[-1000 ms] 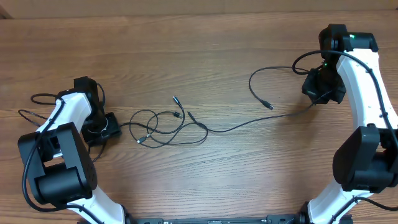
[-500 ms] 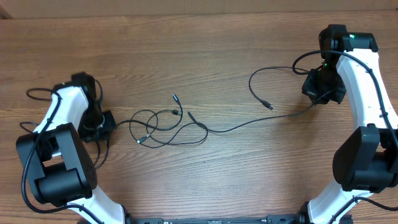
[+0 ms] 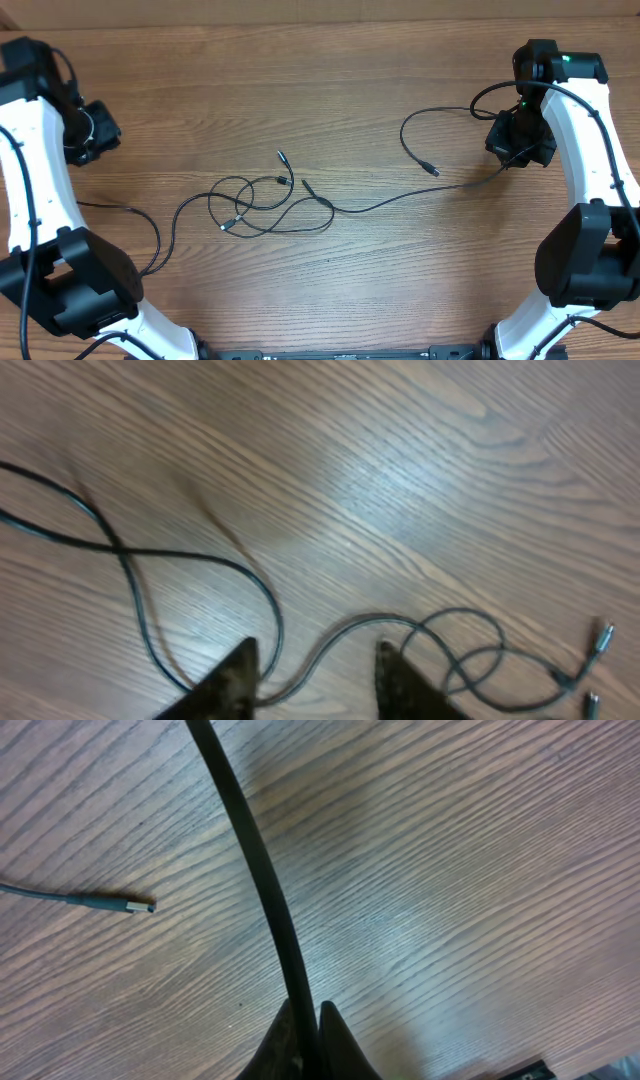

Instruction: Untangle cables

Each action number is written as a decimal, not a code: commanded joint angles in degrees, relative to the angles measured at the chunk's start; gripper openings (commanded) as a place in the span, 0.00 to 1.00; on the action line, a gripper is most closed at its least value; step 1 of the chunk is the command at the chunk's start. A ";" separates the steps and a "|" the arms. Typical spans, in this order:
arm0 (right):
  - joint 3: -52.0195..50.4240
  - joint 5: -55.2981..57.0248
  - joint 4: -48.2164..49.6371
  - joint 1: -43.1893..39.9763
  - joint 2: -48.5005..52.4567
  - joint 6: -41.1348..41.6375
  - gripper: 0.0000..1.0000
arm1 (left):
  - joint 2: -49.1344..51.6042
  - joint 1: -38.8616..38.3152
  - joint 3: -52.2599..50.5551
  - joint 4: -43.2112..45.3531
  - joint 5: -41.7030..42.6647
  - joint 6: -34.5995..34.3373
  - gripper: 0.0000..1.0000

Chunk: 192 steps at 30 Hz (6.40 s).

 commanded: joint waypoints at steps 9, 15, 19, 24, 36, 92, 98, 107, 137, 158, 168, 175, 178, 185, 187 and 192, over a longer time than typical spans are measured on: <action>0.09 0.00 0.15 -0.13 -0.24 0.07 0.04 | 0.33 -3.08 -12.92 0.66 4.15 6.40 0.77; 0.09 0.00 0.11 -0.13 -0.24 0.07 0.04 | 0.33 -3.06 -27.69 9.05 2.84 6.38 0.78; 0.07 0.00 0.07 -0.13 -0.24 0.07 0.04 | 0.33 -3.10 -34.25 15.28 3.48 6.36 0.77; 0.09 0.00 -0.09 -0.13 -0.24 0.07 0.04 | 0.33 -3.26 -38.25 21.77 3.72 5.81 0.72; 0.07 0.00 -0.04 -0.13 -0.24 0.07 0.04 | 0.37 -8.90 -44.46 28.26 4.17 5.29 0.57; 0.09 0.00 -0.68 -0.13 -0.24 0.07 0.04 | 0.31 12.72 13.55 -8.57 -1.81 -2.47 1.00; 0.09 0.00 -0.68 -0.13 -0.24 0.07 0.04 | 0.31 12.39 13.55 -10.10 2.54 -2.47 1.00; 0.09 -0.02 -0.50 -0.13 -0.24 0.07 0.04 | 0.31 11.43 13.55 -13.16 3.50 -2.47 0.99; 0.07 0.00 -0.48 -0.13 -0.24 0.04 0.04 | -0.31 1.66 11.34 -20.70 2.19 -6.99 0.62; 0.09 0.00 -0.46 -0.13 -0.24 0.07 0.04 | -25.57 10.49 -24.02 -0.46 -5.77 -21.16 0.86; 0.09 0.00 -0.72 -0.13 -0.24 0.04 0.04 | -13.55 25.53 -27.91 11.76 -0.22 -29.51 0.85; 0.09 0.00 -0.96 -0.13 -0.24 0.04 0.04 | -6.51 32.48 -27.91 16.26 -0.07 -30.21 1.00; 0.09 0.00 -1.38 -0.13 -0.24 0.04 0.04 | -5.01 34.25 -27.91 18.69 -0.02 -30.58 1.00; 0.09 -0.02 -1.38 -0.13 -0.24 0.07 0.04 | -3.93 35.32 -27.91 25.55 -1.42 -30.99 1.00; 0.09 -0.02 -1.40 -0.13 -0.24 0.07 0.04 | -3.93 35.34 -27.91 27.67 -2.21 -30.99 1.00; 0.09 -0.02 -1.36 -0.13 -0.24 0.11 0.04 | -3.91 35.32 -27.91 33.64 -3.28 -30.95 0.99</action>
